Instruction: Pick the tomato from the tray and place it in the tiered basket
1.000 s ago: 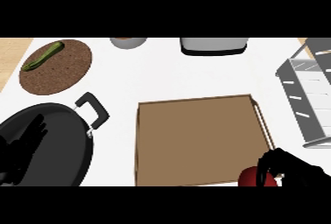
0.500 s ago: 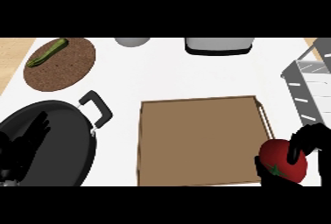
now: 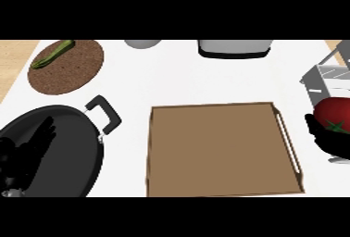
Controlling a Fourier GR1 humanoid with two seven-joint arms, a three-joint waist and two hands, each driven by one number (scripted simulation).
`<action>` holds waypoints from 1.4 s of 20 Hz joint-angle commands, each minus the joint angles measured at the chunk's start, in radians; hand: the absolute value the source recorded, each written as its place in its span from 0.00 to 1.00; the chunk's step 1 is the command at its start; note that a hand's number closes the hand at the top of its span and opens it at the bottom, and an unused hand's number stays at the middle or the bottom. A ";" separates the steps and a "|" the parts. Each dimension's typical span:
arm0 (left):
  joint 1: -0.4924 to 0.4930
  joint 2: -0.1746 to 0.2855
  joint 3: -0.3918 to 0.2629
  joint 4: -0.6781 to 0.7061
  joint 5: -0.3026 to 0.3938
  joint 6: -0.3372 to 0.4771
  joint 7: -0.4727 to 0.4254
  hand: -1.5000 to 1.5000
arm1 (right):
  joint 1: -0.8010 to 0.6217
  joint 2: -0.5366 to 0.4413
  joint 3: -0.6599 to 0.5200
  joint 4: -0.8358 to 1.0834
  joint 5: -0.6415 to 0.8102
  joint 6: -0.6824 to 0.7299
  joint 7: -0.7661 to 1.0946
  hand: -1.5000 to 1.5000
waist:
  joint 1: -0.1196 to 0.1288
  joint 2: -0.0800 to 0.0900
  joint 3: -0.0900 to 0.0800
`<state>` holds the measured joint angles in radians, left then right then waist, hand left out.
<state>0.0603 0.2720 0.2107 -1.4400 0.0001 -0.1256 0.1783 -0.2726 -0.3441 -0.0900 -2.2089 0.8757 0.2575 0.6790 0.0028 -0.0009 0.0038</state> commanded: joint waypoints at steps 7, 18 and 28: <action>0.022 -0.012 0.000 0.006 0.001 -0.014 -0.021 0.50 | -0.269 -0.062 -0.311 0.433 -0.340 -0.093 -0.246 1.00 | 0.012 0.004 -0.003; -0.033 0.004 0.016 0.035 0.001 -0.014 -0.013 0.50 | -0.270 -0.357 -0.174 0.693 -0.058 -0.113 -0.505 1.00 | 0.017 0.021 -0.007; -0.024 -0.003 -0.001 0.029 -0.018 -0.011 -0.018 0.50 | -0.391 -0.554 -0.163 1.080 0.036 -0.234 -0.867 1.00 | 0.015 0.006 -0.003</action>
<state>0.0262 0.2759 0.2126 -1.4126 -0.0034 -0.1439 0.1677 -0.6423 -0.8357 -0.2495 -1.2440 0.8855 0.0689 -0.0533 0.0253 0.0070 0.0039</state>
